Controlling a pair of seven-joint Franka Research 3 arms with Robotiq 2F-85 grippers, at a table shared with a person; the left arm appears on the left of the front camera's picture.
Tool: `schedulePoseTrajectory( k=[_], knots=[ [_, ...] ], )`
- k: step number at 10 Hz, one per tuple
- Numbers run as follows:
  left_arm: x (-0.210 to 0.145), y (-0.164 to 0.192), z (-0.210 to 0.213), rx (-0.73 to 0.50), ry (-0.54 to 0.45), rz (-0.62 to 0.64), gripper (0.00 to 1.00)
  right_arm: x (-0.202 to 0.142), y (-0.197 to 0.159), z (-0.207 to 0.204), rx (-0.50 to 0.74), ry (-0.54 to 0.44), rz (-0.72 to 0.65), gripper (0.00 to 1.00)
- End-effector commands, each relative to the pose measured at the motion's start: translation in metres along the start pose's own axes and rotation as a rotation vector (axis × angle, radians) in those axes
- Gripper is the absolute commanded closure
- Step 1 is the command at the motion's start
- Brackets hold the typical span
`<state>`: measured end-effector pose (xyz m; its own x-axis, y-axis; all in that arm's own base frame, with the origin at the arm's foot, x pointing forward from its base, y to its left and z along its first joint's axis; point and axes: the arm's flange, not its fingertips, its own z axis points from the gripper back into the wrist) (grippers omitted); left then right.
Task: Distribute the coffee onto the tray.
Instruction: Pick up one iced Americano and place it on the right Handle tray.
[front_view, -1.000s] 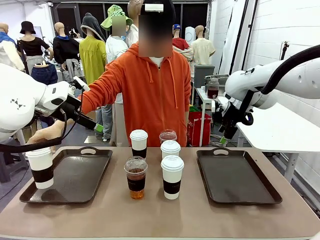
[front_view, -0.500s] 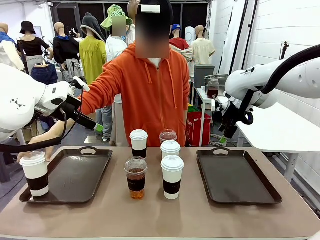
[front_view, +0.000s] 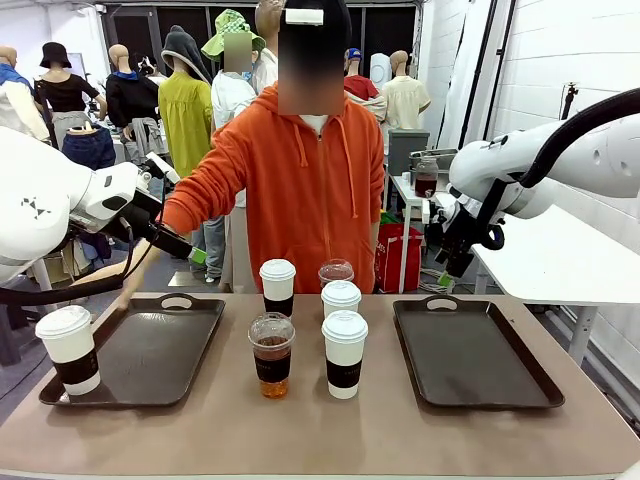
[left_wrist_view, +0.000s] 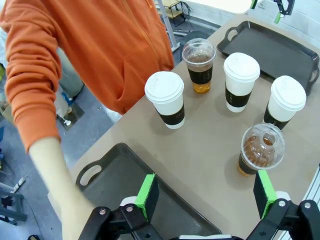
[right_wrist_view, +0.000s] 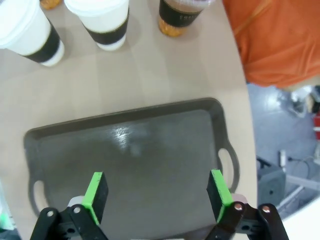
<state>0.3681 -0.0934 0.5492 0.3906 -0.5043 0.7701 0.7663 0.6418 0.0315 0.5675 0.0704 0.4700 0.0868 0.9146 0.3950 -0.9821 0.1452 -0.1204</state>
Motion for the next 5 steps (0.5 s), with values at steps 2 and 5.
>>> schedulePoseTrajectory(
  k=[2, 5],
  knots=[
    [-0.002, 0.001, -0.001, -0.008, -0.005, 0.005, 0.00, -0.016, -0.038, -0.026, 0.055, -0.089, 0.058, 0.00],
    [-0.002, 0.001, -0.001, -0.008, -0.005, 0.005, 0.00, -0.033, -0.055, -0.051, 0.093, -0.175, 0.047, 0.00]
  ],
)
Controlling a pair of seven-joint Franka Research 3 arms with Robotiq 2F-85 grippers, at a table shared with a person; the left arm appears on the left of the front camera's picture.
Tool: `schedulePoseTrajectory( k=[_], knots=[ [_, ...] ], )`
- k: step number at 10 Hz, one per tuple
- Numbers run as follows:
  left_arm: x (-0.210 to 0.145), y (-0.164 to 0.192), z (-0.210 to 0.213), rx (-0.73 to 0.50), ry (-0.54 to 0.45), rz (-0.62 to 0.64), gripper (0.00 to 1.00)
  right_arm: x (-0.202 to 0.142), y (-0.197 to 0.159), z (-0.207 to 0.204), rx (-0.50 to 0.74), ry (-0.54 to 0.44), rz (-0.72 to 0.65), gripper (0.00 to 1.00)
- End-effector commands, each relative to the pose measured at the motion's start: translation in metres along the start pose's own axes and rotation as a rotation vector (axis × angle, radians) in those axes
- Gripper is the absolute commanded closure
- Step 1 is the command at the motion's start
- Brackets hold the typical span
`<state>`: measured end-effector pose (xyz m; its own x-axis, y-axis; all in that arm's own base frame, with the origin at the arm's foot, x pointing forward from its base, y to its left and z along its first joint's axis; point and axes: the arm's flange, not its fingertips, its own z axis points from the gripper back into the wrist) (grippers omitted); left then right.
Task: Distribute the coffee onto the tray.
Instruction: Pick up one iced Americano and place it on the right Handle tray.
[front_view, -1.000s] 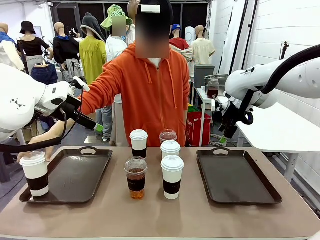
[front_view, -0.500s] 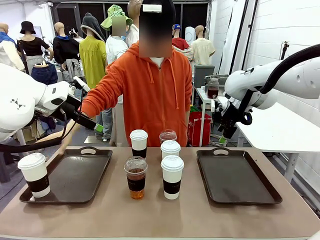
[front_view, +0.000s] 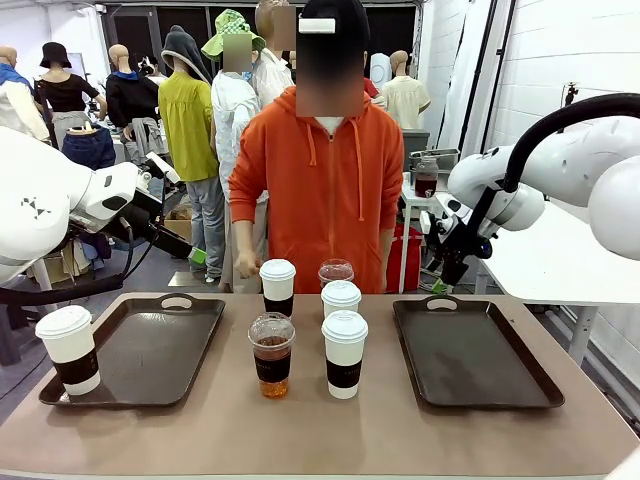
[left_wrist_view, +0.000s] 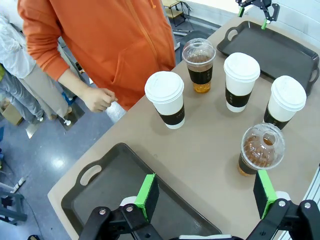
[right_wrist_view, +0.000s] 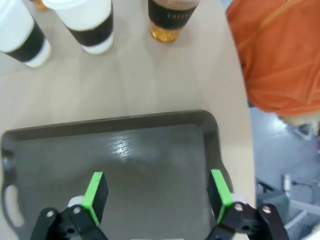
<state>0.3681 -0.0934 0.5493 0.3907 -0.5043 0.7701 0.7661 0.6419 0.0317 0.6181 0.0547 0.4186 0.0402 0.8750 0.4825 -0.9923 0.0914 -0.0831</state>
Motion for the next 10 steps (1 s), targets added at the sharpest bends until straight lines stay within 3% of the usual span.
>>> schedulePoseTrajectory(
  k=[1, 5, 10],
  knots=[
    [-0.002, 0.001, -0.001, -0.008, -0.005, 0.005, 0.00, -0.011, -0.014, -0.007, 0.066, -0.133, 0.011, 0.00],
    [-0.002, 0.001, -0.001, -0.008, -0.005, 0.005, 0.00, -0.040, -0.026, -0.030, 0.154, -0.360, 0.014, 0.00],
    [-0.002, 0.001, -0.001, -0.008, -0.005, 0.005, 0.00, -0.060, -0.028, -0.058, 0.112, -0.460, 0.018, 0.00]
  ],
)
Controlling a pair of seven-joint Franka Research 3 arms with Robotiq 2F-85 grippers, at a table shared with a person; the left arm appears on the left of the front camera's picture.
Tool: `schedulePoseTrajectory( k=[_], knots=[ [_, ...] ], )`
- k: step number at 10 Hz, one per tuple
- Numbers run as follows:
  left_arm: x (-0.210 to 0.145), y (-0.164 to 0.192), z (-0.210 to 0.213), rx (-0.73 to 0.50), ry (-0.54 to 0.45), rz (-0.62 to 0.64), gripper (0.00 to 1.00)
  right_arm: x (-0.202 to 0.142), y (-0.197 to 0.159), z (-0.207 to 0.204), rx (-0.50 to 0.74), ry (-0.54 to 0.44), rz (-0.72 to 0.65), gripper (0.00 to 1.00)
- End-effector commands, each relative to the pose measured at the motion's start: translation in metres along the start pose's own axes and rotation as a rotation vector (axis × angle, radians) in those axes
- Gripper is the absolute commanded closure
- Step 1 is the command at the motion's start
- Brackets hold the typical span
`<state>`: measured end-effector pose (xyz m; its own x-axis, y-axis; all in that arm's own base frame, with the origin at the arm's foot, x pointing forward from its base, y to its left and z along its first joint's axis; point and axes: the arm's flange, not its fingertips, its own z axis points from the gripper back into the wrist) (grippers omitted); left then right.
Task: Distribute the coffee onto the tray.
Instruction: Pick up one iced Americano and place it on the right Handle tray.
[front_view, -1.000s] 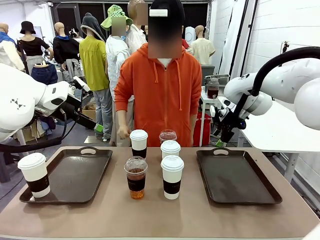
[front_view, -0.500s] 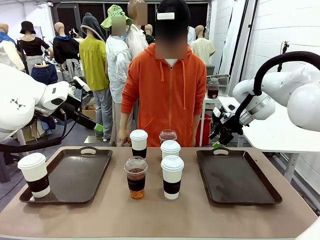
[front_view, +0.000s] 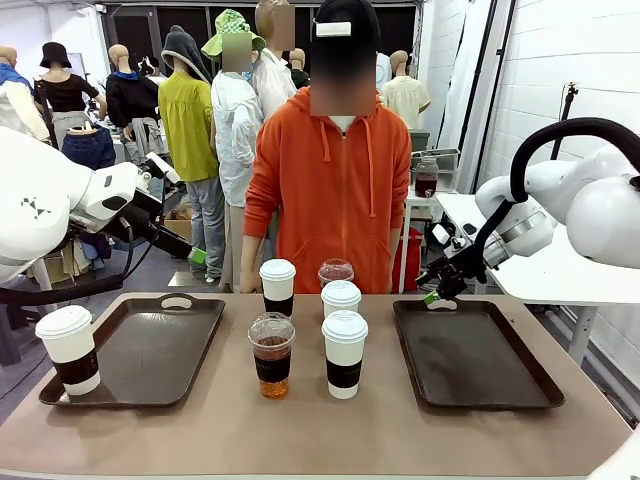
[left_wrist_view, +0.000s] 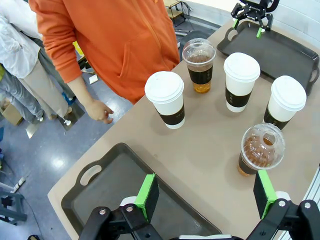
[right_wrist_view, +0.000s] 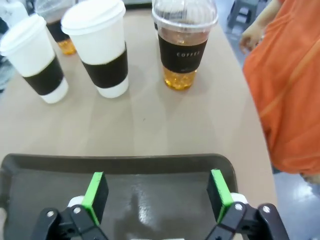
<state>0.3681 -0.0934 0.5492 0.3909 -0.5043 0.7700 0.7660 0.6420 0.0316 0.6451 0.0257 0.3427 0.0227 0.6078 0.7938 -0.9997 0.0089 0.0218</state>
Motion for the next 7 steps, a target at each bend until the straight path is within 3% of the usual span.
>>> schedulePoseTrajectory(
  k=[1, 2, 7],
  knots=[
    [-0.0019, 0.0014, -0.0006, -0.008, -0.005, 0.004, 0.00, -0.0006, -0.0028, -0.0047, -0.015, -0.058, 0.026, 0.00],
    [-0.0019, 0.0014, -0.0006, -0.008, -0.005, 0.004, 0.00, 0.0000, 0.0000, 0.0000, 0.000, 0.000, 0.000, 0.00],
    [-0.0019, 0.0014, -0.0006, -0.008, -0.005, 0.004, 0.00, -0.0027, -0.0007, -0.0011, -0.005, -0.013, -0.001, 0.00]
  ],
)
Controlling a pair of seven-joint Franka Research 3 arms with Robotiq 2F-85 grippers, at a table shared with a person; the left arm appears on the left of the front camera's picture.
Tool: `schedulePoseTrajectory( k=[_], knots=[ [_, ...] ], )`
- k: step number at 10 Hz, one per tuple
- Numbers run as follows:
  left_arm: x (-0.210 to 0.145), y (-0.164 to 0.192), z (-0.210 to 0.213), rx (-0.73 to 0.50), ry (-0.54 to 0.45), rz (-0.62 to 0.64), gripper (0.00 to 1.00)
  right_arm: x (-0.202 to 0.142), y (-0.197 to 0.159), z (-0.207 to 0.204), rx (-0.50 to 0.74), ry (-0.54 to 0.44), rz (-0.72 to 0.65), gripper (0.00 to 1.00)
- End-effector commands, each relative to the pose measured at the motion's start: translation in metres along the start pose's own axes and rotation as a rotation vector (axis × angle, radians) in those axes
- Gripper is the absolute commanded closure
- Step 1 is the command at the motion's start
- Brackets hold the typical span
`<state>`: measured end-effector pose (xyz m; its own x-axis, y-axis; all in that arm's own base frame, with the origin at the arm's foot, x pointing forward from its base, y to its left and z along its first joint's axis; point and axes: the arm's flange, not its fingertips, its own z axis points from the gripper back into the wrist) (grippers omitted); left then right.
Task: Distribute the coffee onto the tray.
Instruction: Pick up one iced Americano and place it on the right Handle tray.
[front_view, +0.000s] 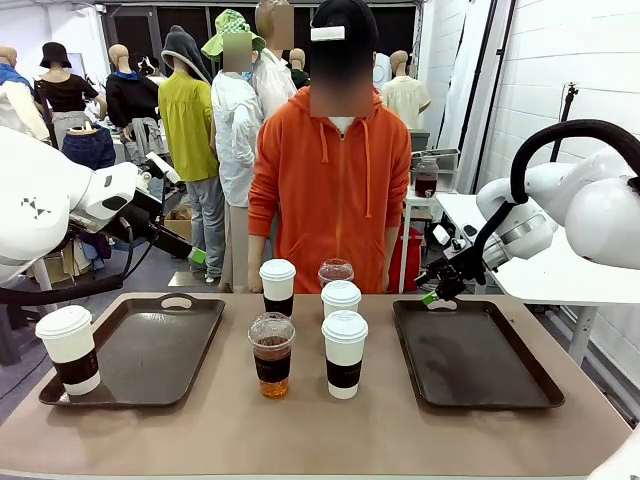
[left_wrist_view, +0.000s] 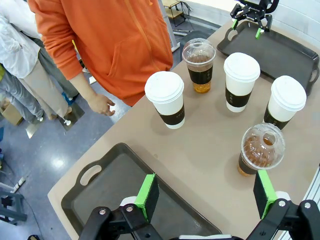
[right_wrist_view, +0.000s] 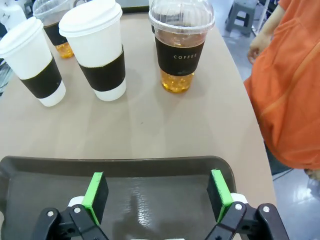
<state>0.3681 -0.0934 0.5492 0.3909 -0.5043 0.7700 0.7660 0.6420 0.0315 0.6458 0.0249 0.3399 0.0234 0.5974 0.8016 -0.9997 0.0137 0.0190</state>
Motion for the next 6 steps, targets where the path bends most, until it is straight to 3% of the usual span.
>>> schedulePoseTrajectory(
  k=[1, 6],
  knots=[
    [-0.002, 0.001, -0.001, -0.008, -0.005, 0.004, 0.00, -0.006, -0.007, -0.003, 0.014, -0.067, 0.003, 0.00],
    [-0.002, 0.001, -0.001, -0.008, -0.005, 0.004, 0.00, -0.036, -0.027, -0.021, 0.063, -0.306, -0.023, 0.00]
  ],
)
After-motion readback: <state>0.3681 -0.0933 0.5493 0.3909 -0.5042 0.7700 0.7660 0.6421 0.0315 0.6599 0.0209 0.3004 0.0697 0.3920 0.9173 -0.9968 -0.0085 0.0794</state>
